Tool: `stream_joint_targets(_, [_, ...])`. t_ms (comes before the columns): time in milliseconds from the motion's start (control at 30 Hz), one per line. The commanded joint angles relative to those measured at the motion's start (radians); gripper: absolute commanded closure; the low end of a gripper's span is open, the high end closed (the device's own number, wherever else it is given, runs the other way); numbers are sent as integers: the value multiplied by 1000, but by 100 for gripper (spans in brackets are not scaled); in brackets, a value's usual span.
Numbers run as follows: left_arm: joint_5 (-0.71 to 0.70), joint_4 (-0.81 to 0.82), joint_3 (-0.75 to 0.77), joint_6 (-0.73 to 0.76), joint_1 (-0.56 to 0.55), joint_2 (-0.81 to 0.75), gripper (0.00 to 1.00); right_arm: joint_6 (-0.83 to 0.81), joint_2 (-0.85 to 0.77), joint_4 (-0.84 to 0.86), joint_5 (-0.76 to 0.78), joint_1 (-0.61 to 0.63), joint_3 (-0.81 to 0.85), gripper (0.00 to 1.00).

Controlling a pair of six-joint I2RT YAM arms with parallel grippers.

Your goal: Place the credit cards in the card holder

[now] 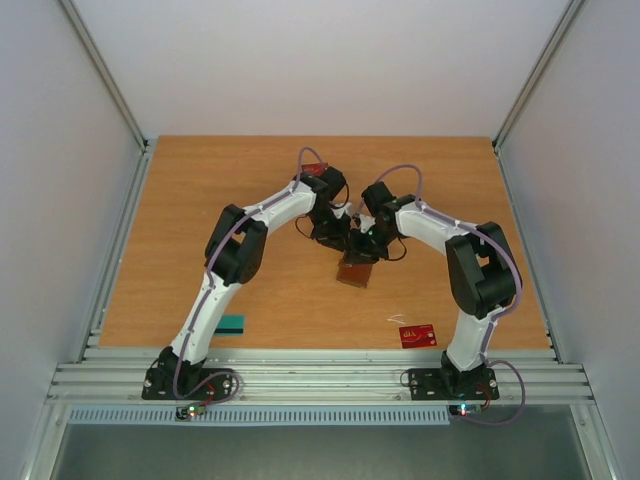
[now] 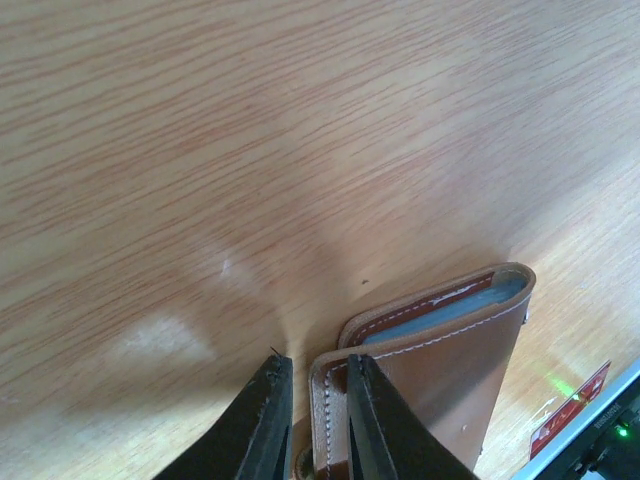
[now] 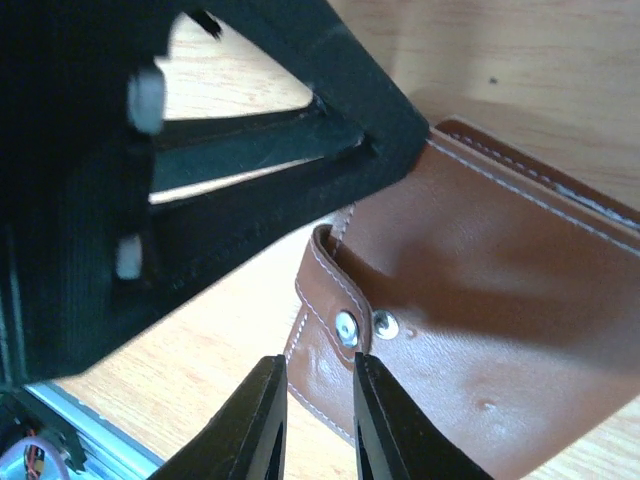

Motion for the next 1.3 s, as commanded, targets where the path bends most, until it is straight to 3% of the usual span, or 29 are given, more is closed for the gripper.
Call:
stream_joint_targets(0, [-19,8,-35,24,3,-20,82,6,-52,9,26,7,-36,78])
stream_joint_targets(367, [-18,23,-83,48,3,-49,82,53,-1,51,27,8,-24,80])
stream_joint_targets(800, [-31,21,-94,54,3,-51,82,11,-22,-32,105,8,-19,80])
stream_joint_targets(1267, [-34,21,-98,58,3,-49,82,19,7,-18,68,14,-4,84])
